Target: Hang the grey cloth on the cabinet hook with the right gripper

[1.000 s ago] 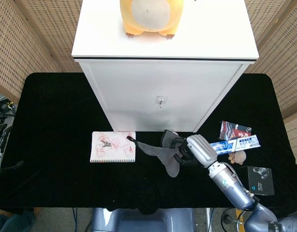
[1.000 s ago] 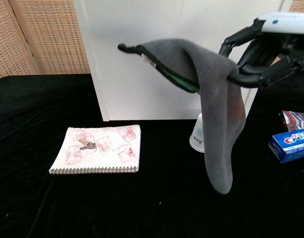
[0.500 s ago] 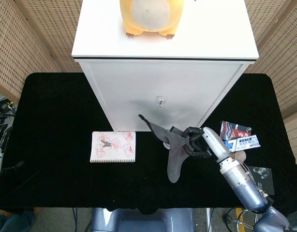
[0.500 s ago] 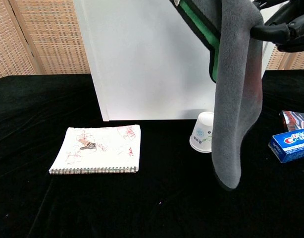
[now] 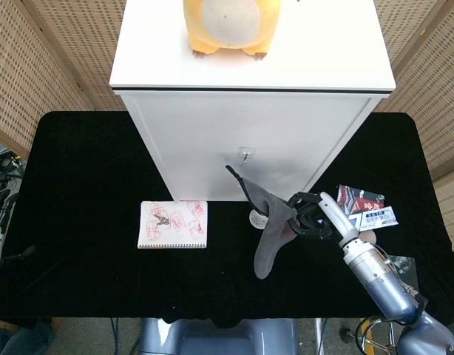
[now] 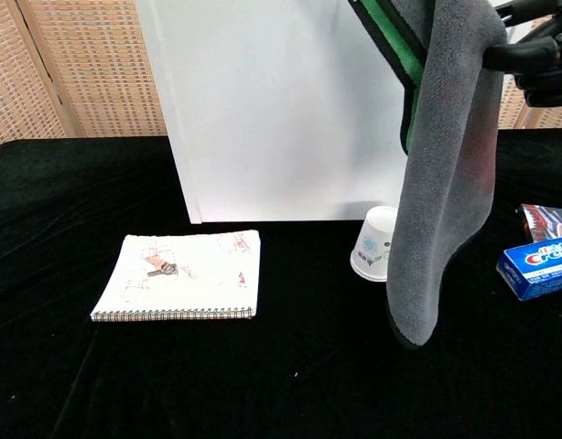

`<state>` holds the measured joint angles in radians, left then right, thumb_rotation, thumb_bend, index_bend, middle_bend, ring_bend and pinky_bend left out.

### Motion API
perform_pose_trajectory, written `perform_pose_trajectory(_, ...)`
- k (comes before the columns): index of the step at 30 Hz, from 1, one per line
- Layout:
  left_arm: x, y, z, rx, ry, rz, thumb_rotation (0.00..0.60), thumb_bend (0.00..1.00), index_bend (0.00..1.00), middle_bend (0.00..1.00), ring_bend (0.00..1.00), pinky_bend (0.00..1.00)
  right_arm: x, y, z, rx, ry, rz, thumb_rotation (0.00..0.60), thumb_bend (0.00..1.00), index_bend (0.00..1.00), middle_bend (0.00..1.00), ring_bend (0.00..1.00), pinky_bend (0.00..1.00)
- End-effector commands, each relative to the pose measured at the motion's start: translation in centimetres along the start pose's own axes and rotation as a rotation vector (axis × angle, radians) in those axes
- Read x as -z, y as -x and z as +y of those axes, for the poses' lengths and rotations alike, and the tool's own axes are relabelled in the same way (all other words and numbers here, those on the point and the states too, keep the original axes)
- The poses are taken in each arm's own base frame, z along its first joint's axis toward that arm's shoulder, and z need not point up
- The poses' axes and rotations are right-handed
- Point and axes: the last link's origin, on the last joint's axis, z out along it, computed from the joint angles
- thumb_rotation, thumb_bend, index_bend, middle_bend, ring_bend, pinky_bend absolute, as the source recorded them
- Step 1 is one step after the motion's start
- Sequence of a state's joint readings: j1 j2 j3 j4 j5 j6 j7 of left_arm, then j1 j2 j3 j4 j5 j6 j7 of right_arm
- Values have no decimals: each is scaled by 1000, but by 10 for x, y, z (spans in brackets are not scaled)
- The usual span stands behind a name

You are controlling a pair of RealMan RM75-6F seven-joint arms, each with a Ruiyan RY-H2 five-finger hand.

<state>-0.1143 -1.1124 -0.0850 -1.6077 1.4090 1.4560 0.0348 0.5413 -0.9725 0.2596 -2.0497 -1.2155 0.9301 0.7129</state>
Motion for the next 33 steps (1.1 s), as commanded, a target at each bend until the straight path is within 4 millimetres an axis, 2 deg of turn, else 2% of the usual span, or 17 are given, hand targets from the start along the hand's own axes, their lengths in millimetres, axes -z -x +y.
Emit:
perform_pose_trajectory(1, 0, 0, 0, 0, 0, 0, 600, 0, 0, 0, 0, 0, 0, -5, 3, -29, 25, 2, 600, 706, 839, 1000, 982, 1000)
perform_pose_trajectory(7, 0, 0, 0, -2, -4, 2, 600, 0, 0, 0, 0, 0, 1, -12, 3, -84, 43, -1, 600, 710, 839, 1000, 983, 1000)
perform_pose_trajectory(33, 1, 0, 0, -4, -7, 4, 600, 0, 0, 0, 0, 0, 10, -22, 15, -118, 63, -5, 600, 720, 840, 1000, 983, 1000)
